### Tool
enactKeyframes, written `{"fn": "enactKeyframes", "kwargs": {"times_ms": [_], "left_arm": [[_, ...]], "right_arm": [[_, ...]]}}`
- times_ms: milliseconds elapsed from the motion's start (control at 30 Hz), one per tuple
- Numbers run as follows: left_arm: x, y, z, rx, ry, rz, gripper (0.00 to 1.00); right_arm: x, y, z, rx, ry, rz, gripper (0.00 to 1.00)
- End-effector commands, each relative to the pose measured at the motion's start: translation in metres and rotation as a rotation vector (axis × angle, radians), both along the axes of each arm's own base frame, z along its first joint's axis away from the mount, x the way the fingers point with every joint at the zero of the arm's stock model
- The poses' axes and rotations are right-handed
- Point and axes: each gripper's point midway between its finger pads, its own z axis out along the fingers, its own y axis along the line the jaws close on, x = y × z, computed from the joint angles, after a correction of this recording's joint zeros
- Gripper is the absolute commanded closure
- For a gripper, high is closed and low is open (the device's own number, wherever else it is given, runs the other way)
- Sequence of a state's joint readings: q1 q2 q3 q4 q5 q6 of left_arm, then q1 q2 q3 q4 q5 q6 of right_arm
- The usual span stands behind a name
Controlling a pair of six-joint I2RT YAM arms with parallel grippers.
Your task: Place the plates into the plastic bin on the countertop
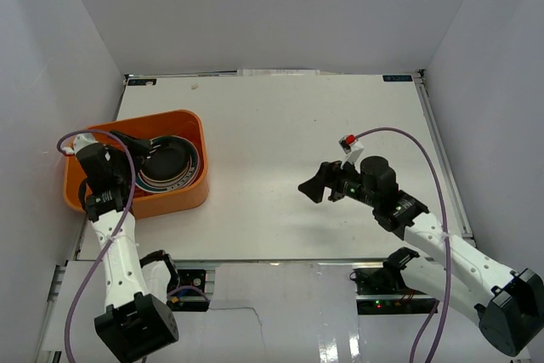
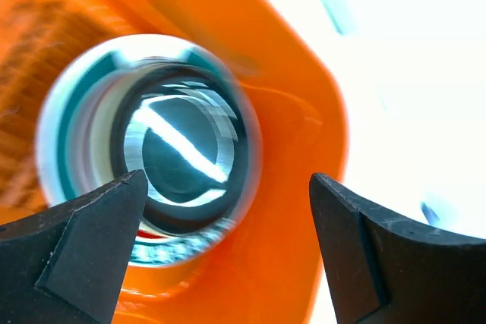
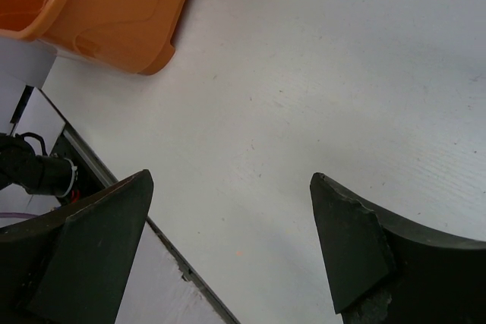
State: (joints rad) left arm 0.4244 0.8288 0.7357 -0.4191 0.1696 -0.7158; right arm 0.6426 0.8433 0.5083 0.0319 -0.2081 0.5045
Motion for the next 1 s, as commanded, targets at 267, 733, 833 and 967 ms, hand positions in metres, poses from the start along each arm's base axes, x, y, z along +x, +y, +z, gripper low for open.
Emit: {"fn": "enactKeyframes", "kwargs": {"times_ms": [267,733,833,967], "left_arm": [[-0.026,-0.133,0.116,0.086,-0.332,-0.676,0.02],[-0.104,-0.197,0.119,0.313,-0.412,-1.030,0.02],[-0.108,-0.196,0.116,0.330,-0.433,-1.027,0.02],[-0.106,-0.192,0.127,0.344,-0.455,-0.990,0.02]], "right_arm": [[0.021,-0.046,0.131,0.007,-0.323,-0.220,0.10],[-0.004,-0.145,0.181,0.104,-0.485,-0.612,0.10],[0.001,-0.142,0.167,0.102,-0.482,-0.615,0.10],[0.007,-0.134,0.165,0.093,-0.470,-0.601,0.10]]}}
